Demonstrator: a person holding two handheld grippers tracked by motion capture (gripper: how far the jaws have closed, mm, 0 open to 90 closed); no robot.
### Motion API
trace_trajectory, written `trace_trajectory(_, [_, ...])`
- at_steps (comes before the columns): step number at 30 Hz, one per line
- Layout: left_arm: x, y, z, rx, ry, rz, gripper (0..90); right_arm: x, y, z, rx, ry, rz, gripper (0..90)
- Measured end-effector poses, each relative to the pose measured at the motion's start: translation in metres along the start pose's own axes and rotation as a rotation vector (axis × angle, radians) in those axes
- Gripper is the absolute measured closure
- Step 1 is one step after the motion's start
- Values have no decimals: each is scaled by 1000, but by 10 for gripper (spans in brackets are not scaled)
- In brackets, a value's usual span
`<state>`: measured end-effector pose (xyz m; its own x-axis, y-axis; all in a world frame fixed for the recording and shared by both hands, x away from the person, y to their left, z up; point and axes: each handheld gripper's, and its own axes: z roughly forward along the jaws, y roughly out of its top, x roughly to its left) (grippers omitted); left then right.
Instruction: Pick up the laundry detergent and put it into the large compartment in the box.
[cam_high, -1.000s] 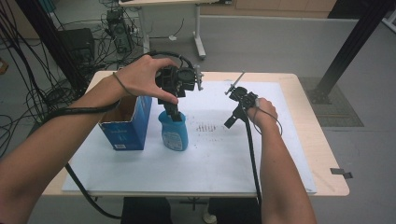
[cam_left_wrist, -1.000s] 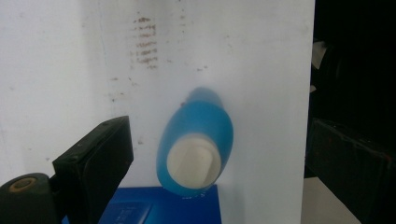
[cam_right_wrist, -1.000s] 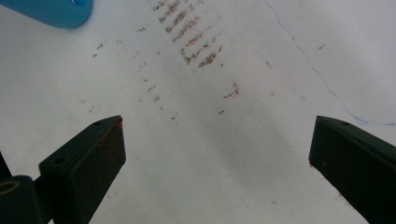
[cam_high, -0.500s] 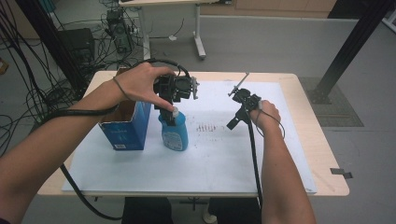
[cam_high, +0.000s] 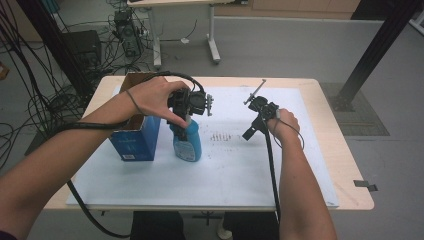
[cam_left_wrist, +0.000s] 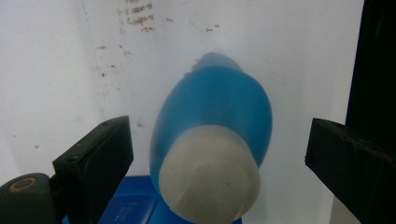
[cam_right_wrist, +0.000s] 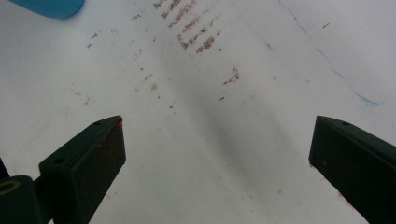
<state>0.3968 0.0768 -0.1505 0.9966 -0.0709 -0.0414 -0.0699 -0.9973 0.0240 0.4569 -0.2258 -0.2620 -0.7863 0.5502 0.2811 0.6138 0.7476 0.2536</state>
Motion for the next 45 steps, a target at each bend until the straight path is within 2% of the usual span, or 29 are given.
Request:
trace_trajectory(15, [1, 0, 4, -8, -3, -3, 81, 0, 0, 1, -2, -4, -3, 37])
trace_trajectory(45, [4, -2, 0, -29, -12, -15, 81, 1, 1, 1, -1, -6, -9, 37])
